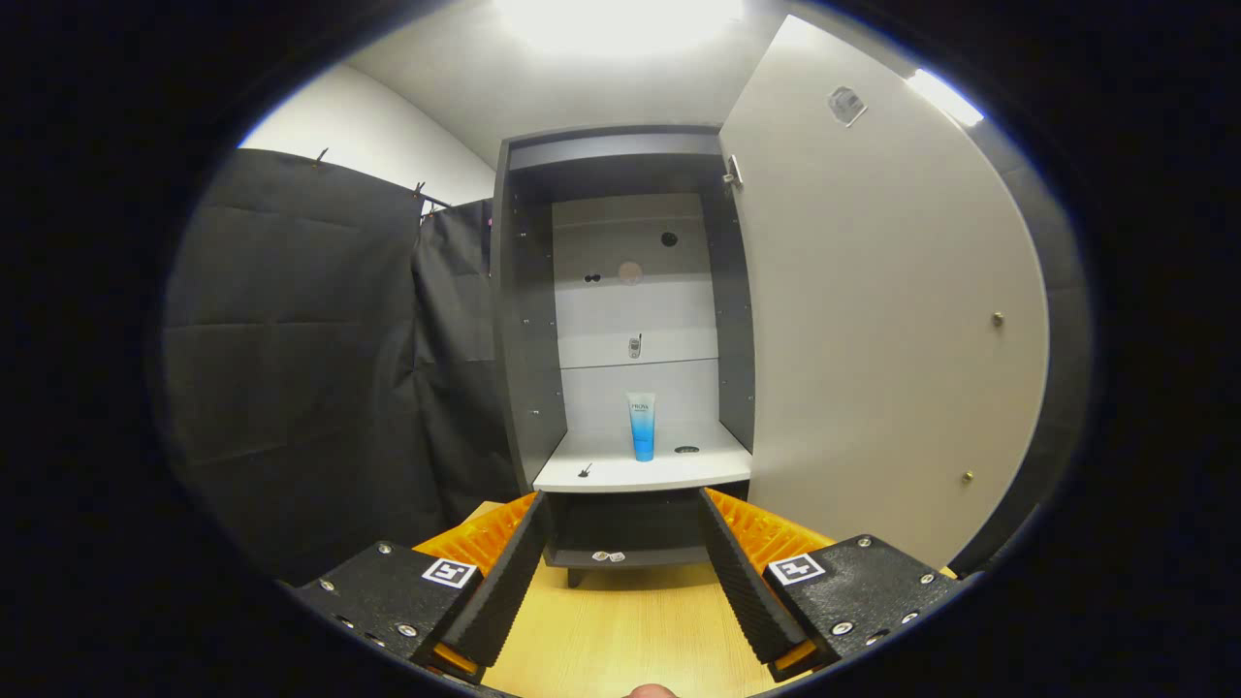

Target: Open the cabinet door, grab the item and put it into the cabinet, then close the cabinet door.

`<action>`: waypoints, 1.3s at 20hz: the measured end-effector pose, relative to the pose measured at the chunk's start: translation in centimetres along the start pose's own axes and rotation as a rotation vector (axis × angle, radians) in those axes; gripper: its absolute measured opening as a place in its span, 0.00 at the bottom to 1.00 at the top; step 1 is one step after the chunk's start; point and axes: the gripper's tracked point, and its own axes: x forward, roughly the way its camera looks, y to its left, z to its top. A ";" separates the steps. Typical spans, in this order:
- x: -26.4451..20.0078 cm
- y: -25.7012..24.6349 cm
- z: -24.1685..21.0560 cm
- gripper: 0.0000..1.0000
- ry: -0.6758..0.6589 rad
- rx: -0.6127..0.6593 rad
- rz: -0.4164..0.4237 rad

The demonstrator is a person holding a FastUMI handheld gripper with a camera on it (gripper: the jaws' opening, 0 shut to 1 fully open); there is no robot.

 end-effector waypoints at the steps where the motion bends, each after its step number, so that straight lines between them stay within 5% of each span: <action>1: -0.8 -0.3 -0.1 0.93 -0.001 -0.019 -0.006; 7: -4.3 -5.5 0.6 0.93 0.025 -0.052 -0.041; 16: -12.4 -23.7 0.5 0.93 0.032 -0.058 -0.187; 21: -9.3 -30.3 1.7 0.93 0.020 -0.027 -0.195; 26: -5.4 -29.4 1.3 0.93 0.045 -0.021 -0.077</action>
